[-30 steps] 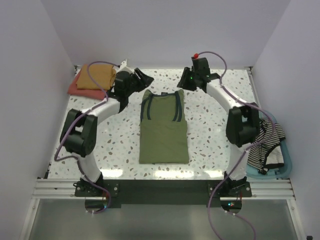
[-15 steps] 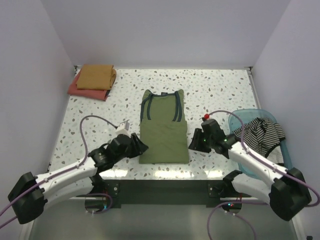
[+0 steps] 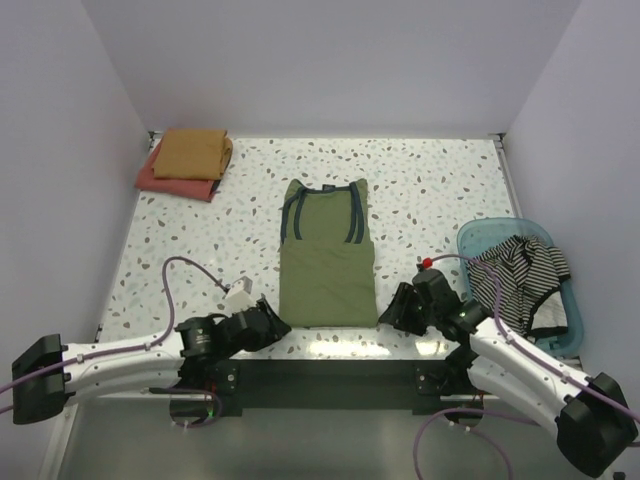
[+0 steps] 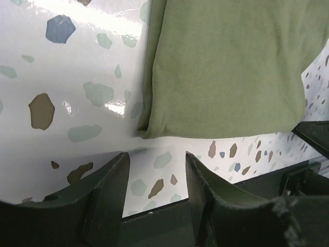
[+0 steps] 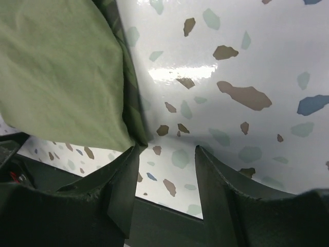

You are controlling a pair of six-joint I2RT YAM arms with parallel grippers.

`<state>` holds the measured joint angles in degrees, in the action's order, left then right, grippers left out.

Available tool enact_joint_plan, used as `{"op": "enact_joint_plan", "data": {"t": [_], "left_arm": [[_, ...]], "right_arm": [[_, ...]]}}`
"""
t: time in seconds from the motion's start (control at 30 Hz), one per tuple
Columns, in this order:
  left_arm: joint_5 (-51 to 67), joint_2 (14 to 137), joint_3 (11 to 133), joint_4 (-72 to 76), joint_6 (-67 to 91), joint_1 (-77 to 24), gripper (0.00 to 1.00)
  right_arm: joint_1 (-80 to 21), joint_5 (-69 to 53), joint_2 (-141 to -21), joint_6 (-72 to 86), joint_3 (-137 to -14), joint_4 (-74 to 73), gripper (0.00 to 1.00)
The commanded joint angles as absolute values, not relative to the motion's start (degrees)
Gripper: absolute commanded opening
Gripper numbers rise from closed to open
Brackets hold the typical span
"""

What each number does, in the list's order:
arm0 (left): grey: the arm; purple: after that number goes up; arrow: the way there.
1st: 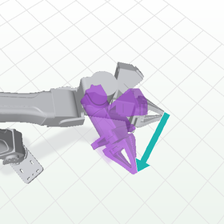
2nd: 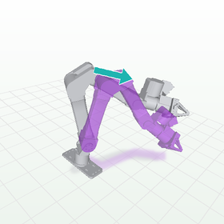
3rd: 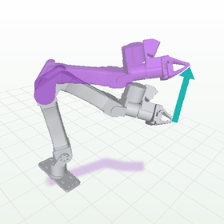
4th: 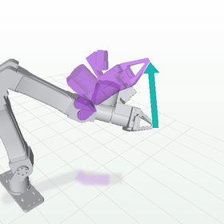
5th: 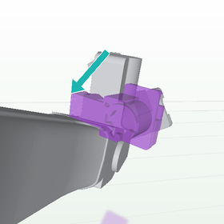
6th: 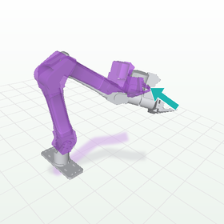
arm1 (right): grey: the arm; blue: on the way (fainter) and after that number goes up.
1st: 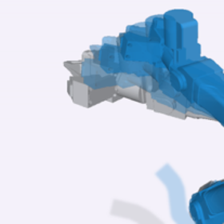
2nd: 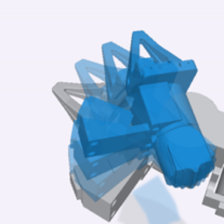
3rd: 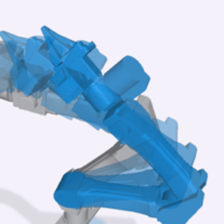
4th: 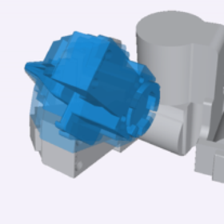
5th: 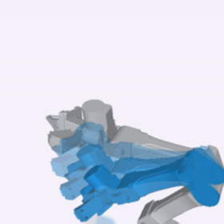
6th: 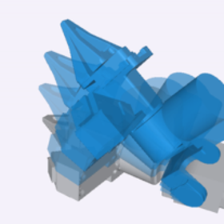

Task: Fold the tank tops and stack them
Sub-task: Fold the tank top

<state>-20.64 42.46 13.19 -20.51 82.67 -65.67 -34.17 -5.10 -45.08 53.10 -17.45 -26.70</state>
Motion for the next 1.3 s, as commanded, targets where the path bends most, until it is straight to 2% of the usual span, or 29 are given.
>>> {"op": "enact_joint_plan", "data": {"t": [0.0, 0.27, 0.4, 0.7, 0.87, 0.97, 1.07, 1.1, 1.2, 1.27], "left_arm": [[-26.8, 44.1, 12.5, -22.9, 91.5, -68.1, 0.53], [-30.2, 45.4, 11.7, -21.4, 96.4, -69.8, 0.54], [-31.4, 43.2, 10.2, -21.9, 98.1, -69.8, 0.50], [-32.2, 47.1, 10.5, -21.9, 99.8, -69.8, 0.46], [-32.5, 50.1, 9.6, -17.9, 98.4, -69.8, 0.44], [-33.2, 51.8, 10.1, -15.1, 94.1, -69.8, 0.36], [-33.5, 53.6, 12.6, -15.3, 89.1, -69.7, 0.22], [-33.4, 53.9, 13.4, -15.6, 87.9, -69.7, 0.13], [-32.8, 53.9, 16.3, -17.1, 83.2, -69.8, 0.00], [-32.0, 52.8, 18.3, -19.4, 80.8, -70.0, 0.00]], "right_arm": [[-34.8, -7.0, -44.5, 57.2, -15.7, -22.0, 0.51], [-36.2, -7.3, -47.1, 61.9, -11.6, -15.3, 0.51], [-37.3, -7.0, -47.8, 64.0, -10.1, -13.3, 0.50], [-40.3, -4.7, -51.3, 65.5, -10.1, -11.4, 0.43], [-40.8, -4.0, -52.6, 65.8, -9.9, -10.8, 0.33], [-41.0, -3.1, -52.4, 65.2, -10.8, -12.1, 0.24], [-41.0, -1.9, -52.2, 63.9, -12.5, -14.5, 0.18], [-41.0, -1.6, -52.2, 62.9, -13.0, -15.2, 0.16], [-41.0, -1.1, -51.8, 60.0, -15.8, -18.4, 0.08], [-41.1, -0.8, -51.2, 58.4, -18.8, -22.7, 0.00]]}}
